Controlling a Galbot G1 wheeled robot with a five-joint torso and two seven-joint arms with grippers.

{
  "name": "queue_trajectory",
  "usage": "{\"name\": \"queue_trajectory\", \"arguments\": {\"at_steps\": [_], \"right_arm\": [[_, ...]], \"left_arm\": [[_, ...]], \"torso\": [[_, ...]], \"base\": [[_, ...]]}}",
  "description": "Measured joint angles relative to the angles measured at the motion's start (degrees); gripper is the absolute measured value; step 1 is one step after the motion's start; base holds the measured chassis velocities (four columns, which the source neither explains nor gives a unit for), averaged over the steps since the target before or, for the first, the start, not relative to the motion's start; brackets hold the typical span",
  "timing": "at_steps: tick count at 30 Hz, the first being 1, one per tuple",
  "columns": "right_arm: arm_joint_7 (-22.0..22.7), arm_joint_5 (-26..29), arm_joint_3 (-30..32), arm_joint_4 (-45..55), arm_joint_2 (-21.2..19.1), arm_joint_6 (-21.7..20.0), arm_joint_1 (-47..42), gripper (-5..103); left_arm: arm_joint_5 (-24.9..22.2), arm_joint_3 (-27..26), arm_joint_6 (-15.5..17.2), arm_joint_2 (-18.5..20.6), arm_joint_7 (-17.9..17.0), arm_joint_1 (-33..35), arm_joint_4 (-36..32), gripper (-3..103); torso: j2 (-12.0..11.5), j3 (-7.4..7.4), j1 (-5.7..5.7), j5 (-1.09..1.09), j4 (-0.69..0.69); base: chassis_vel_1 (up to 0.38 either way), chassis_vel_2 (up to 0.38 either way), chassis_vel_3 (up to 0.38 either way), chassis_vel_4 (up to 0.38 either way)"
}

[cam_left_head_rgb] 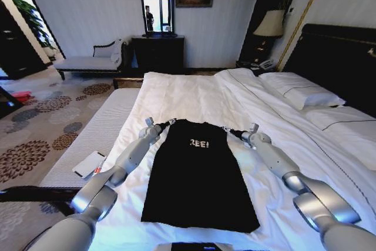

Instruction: Fold the clothes on the bed.

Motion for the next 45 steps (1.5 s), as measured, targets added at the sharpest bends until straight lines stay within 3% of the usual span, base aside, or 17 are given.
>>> {"name": "queue_trajectory", "arguments": {"at_steps": [16,19,21,23,27,31,33,35,38,41,44,45], "right_arm": [[-0.23,-0.62,0.05,-0.55,1.31,-0.11,0.17,102],[-0.12,-0.73,0.04,-0.68,1.58,-0.12,0.32,91],[-0.1,-0.84,0.02,-0.7,1.63,-0.12,0.32,91],[-0.06,-0.95,0.0,-0.79,1.71,-0.12,0.33,80],[0.0,-1.16,-0.08,-1.01,1.79,-0.09,0.45,69],[0.02,-1.27,-0.17,-1.1,1.58,0.03,0.49,46],[0.02,-1.26,-0.17,-1.1,1.53,0.04,0.48,46],[0.02,-1.28,-0.19,-1.04,1.22,0.14,0.27,36],[0.02,-1.29,-0.19,-0.95,1.05,0.22,0.12,30],[0.04,-1.51,-0.21,-0.88,0.85,0.54,-0.18,15],[0.04,-1.56,-0.21,-0.84,0.75,0.63,-0.22,9],[0.05,-1.56,-0.21,-0.78,0.7,0.65,-0.23,2]], "left_arm": [[-0.13,0.0,0.06,-0.32,-0.42,0.63,-1.3,100],[-0.19,0.05,0.07,-0.21,-0.45,0.71,-1.43,100],[-0.23,0.05,0.08,-0.19,-0.46,0.71,-1.45,100],[-0.29,0.05,0.08,-0.17,-0.47,0.72,-1.49,100],[-0.34,0.05,0.09,-0.16,-0.49,0.72,-1.53,100],[-0.36,0.0,0.1,-0.23,-0.51,0.73,-1.56,100],[-0.36,-0.01,0.1,-0.24,-0.51,0.74,-1.57,100],[-0.36,-0.04,0.1,-0.31,-0.53,0.76,-1.55,100],[-0.35,-0.11,0.1,-0.44,-0.53,0.76,-1.32,100],[-0.3,-0.41,0.09,-0.68,-0.56,0.64,-0.7,100],[-0.3,-0.47,0.08,-0.67,-0.57,0.54,-0.63,100],[-0.3,-0.5,0.08,-0.66,-0.58,0.46,-0.5,100]], "torso": [[0.0,0.0,0.0,0.0,-0.01],[0.0,0.0,0.0,0.0,0.0],[0.0,0.0,0.0,0.0,0.0],[0.0,0.0,0.0,0.0,0.0],[0.0,0.0,0.0,0.0,-0.01],[0.0,0.0,0.0,0.0,0.0],[0.0,0.0,0.0,0.0,0.0],[0.0,0.0,0.0,0.01,0.0],[0.0,0.0,0.0,0.0,-0.02],[0.0,0.0,0.0,0.01,0.0],[0.0,0.0,0.0,0.0,0.0],[0.0,0.0,0.0,0.0,-0.01]], "base": [[0.0,0.0,0.0,0.0],[0.0,0.0,0.0,0.0],[0.0,0.0,0.0,0.0],[0.0,0.0,0.0,0.0],[0.0,0.0,0.0,0.0],[0.0,0.0,0.0,0.0],[0.0,0.0,0.0,0.0],[0.0,0.0,0.0,0.0],[0.0,0.0,0.0,0.0],[0.0,0.0,0.0,0.0],[0.0,0.0,0.0,0.0],[0.0,0.0,0.0,0.0]]}}
